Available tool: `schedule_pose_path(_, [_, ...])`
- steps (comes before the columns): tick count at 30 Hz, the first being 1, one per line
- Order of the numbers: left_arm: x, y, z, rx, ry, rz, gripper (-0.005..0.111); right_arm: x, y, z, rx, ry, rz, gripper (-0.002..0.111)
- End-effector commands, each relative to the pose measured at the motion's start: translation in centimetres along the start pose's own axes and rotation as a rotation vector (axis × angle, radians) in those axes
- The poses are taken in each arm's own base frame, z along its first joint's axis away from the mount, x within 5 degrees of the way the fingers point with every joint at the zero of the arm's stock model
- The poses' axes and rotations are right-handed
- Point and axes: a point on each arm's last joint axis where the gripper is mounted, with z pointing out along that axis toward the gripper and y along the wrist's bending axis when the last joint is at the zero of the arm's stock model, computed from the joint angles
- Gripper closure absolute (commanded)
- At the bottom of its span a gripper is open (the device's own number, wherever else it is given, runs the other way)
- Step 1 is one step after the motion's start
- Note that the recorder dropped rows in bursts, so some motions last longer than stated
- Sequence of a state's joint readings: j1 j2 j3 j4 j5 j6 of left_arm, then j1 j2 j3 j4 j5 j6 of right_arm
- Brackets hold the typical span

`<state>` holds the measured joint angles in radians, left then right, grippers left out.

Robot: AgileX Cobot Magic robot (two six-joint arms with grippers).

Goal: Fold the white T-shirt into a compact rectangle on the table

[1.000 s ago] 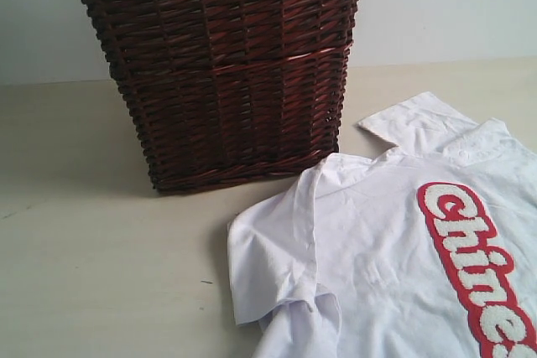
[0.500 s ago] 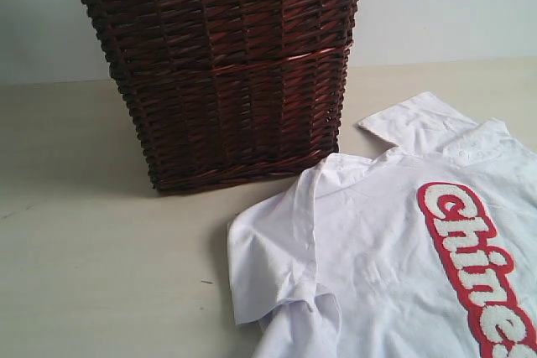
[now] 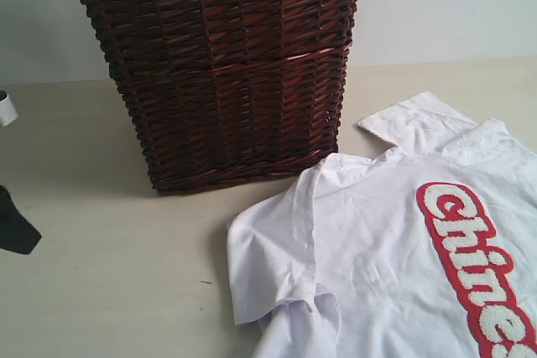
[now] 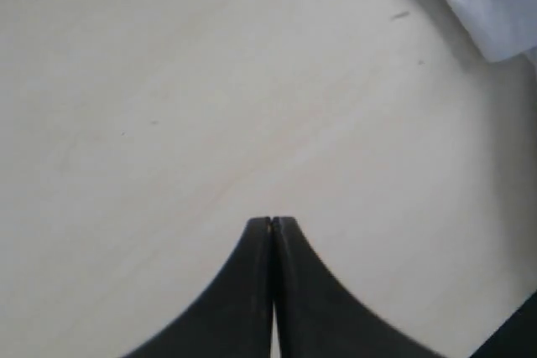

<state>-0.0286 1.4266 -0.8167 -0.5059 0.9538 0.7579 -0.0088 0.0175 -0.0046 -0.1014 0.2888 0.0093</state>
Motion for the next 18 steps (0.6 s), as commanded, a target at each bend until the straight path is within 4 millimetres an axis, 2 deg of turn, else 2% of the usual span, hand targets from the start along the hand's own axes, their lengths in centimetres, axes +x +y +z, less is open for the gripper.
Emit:
schedule_pose_path(1, [-1.7,-1.3,1.1,0.235,-0.126,-0.121,0.106,0.1,0.0,0.0,0.003,-0.006,-0.011,0.091])
schedule_pose_path(3, [-2.6,-3.3,1.4,0.448,-0.198,0.022,0.100,0.1,0.0,0.0,0.003,-0.006,-0.011,0.091])
schedule_pose_path(5, [-3.3,-5.1,2.0,0.576,-0.266,0.192,0.090,0.1,0.0,0.0,0.003,-0.006,-0.011,0.091])
schedule_pose_path(7, [-4.1,-6.7,2.7,0.639,-0.335,0.288,0.076,0.1,0.0,0.0,0.003,-0.006,-0.011,0.091])
schedule_pose_path(9, [-4.6,-8.2,3.6,0.621,-0.390,0.442,0.062,0.1,0.0,0.0,0.003,-0.006,-0.011,0.091])
schedule_pose_path(11, [-4.7,-9.4,4.4,0.533,-0.436,0.700,0.050,0.1,0.0,0.0,0.003,-0.006,-0.011,0.091])
schedule_pose_path(14, [-4.4,-11.3,6.0,0.431,-0.430,1.056,0.045,0.1,0.0,0.0,0.003,-0.006,-0.011,0.091])
schedule_pose_path(18, [-3.9,-13.6,8.6,0.435,-0.357,1.123,0.045,0.1,0.0,0.0,0.003,-0.006,-0.011,0.091])
